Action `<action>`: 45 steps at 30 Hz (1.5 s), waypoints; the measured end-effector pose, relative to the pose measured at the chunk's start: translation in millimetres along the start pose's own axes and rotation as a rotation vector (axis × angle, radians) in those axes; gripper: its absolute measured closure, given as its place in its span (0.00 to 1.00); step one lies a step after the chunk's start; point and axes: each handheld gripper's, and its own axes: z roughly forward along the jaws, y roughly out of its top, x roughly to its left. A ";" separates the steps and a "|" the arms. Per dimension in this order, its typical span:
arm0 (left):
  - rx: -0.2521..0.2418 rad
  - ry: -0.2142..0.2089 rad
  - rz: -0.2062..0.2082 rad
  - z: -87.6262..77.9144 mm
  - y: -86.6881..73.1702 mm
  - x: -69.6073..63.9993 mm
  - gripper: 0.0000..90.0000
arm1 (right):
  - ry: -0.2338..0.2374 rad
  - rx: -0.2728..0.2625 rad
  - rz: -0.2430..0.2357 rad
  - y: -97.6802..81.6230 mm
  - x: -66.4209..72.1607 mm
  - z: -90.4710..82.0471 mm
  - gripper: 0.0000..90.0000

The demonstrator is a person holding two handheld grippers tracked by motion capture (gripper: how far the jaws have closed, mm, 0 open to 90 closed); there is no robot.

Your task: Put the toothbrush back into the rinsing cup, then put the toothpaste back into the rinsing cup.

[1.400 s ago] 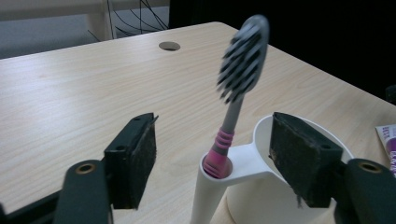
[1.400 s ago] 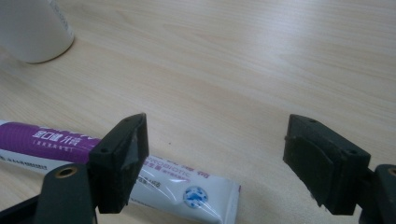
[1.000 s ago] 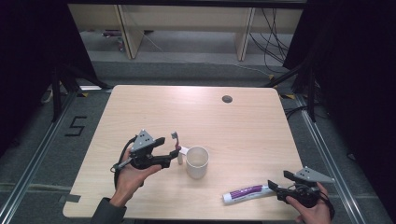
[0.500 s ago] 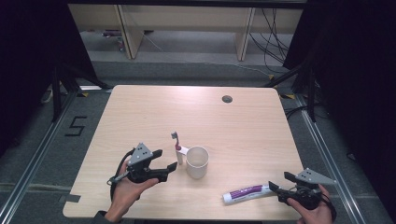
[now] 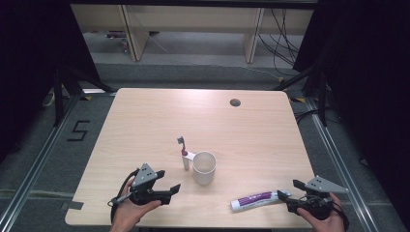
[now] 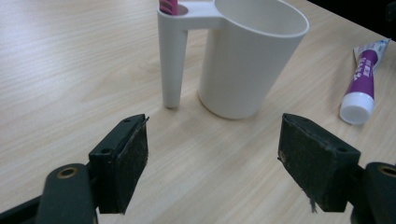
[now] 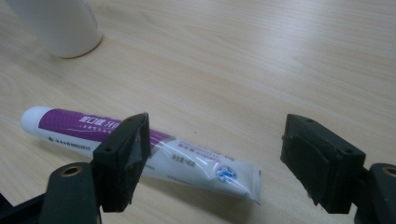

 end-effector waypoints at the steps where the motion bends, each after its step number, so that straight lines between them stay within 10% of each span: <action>1: 0.006 0.003 0.000 -1.1 -2.3 -0.7 0.27 | -0.002 0.004 0.000 -0.2 0.7 -0.4 0.28; 16: 0.033 0.008 0.001 -2.3 -21.1 1.4 0.27 | 0.036 0.040 0.005 0.2 15.1 0.0 0.34; 30: 0.072 -0.007 0.035 0.3 -25.1 -0.8 0.28 | 0.056 0.116 -0.063 -1.3 20.4 -5.1 0.91; 45: 0.097 -0.008 0.052 -0.1 -26.1 0.5 0.30 | 0.038 0.242 -0.094 -6.6 23.7 6.8 1.00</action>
